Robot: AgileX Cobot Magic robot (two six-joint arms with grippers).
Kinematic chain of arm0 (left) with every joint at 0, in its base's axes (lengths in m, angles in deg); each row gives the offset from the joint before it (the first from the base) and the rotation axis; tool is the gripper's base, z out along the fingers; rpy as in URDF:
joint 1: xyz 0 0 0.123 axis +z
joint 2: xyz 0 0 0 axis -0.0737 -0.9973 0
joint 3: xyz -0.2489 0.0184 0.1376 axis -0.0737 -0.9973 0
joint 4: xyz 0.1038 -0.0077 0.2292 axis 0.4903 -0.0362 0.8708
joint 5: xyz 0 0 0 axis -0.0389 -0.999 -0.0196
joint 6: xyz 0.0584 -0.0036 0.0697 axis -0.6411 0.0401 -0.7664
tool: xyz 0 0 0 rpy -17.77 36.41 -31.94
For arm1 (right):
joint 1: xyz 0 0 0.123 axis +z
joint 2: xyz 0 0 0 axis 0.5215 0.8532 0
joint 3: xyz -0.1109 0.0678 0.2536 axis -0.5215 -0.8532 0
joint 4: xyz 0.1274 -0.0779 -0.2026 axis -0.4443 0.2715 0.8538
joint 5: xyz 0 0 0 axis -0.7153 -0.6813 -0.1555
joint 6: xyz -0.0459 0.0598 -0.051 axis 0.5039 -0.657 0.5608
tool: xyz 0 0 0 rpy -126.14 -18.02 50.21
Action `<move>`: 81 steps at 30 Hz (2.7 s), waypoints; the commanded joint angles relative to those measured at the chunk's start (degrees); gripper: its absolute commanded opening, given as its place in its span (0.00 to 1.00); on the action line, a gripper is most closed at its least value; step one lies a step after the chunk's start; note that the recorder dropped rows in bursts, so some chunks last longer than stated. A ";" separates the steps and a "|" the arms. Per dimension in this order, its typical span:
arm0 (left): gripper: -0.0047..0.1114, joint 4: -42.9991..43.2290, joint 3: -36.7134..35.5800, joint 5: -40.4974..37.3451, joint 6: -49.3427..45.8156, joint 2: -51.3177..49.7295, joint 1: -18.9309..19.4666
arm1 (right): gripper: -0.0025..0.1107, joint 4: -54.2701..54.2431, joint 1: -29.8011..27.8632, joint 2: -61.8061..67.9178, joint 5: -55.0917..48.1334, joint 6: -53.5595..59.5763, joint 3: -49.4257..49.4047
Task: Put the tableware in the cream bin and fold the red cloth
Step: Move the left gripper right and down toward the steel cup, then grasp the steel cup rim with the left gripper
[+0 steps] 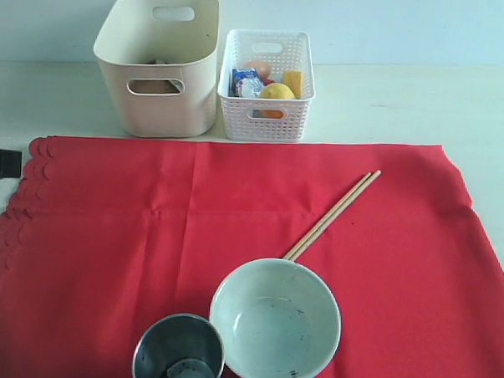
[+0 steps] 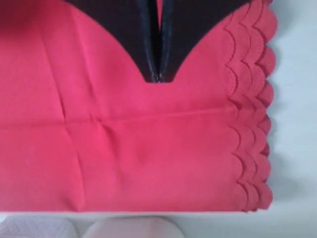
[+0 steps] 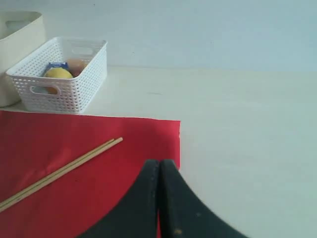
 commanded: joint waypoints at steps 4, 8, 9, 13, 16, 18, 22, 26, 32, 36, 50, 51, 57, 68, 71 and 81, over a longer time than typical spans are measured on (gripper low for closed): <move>0.22 -13.49 3.19 -7.98 -14.22 -3.60 -0.43 | 0.02 0.00 -4.53 -2.49 2.70 0.00 -3.50; 0.41 -21.53 5.89 -12.76 -21.83 -5.24 -0.43 | 0.02 0.00 -5.27 -3.37 3.98 0.00 -5.56; 0.45 -22.72 6.47 -13.82 -22.88 -5.54 -0.43 | 0.02 0.00 -5.27 -3.45 4.10 0.00 -5.88; 0.55 -24.80 9.43 -19.54 -24.00 -8.16 -0.43 | 0.02 0.00 -5.27 -3.92 5.18 0.00 -7.55; 0.59 -24.95 10.93 -23.30 -25.47 -10.34 -0.43 | 0.02 0.00 -5.27 -4.90 6.13 0.00 -9.28; 0.60 -25.46 11.88 -26.30 -26.82 -12.55 -0.43 | 0.02 0.00 -5.27 -5.52 7.05 0.00 -9.35; 0.60 -26.63 12.17 -28.77 -29.47 -15.98 -0.43 | 0.02 0.00 -5.27 -6.85 7.97 0.00 -9.35; 0.60 -32.40 12.17 -33.25 -34.55 -19.30 -0.43 | 0.02 0.00 -5.27 -7.52 7.97 0.00 -9.35; 0.60 -39.37 12.17 -36.42 -42.02 -20.34 -0.43 | 0.02 0.00 -5.27 -7.52 7.97 0.00 -9.35; 0.60 -39.15 12.17 -36.77 -44.76 -20.34 -3.06 | 0.02 0.00 -5.27 -7.52 7.97 0.00 -9.35; 0.60 -31.44 12.17 -23.44 -39.99 -26.12 -17.05 | 0.02 0.00 -5.27 -8.12 7.97 0.00 -9.35; 0.60 -31.44 12.17 -23.19 -39.99 -26.54 -17.61 | 0.02 0.00 -5.27 -8.12 7.97 0.00 -9.35; 0.60 -31.44 12.17 -21.19 -39.99 -29.02 -20.53 | 0.02 0.00 -5.27 -8.12 7.97 0.00 -9.35; 0.46 -31.73 12.17 -18.17 -39.99 -33.37 -21.51 | 0.02 0.00 -5.27 -8.12 7.97 0.00 -9.35; 0.39 -31.73 12.17 -18.05 -39.99 -34.10 -21.51 | 0.02 0.00 -5.27 -8.12 7.97 0.00 -9.35; 0.04 -31.73 12.17 -21.89 -39.99 -34.14 -21.51 | 0.02 0.00 -5.27 -8.12 7.97 0.00 -9.35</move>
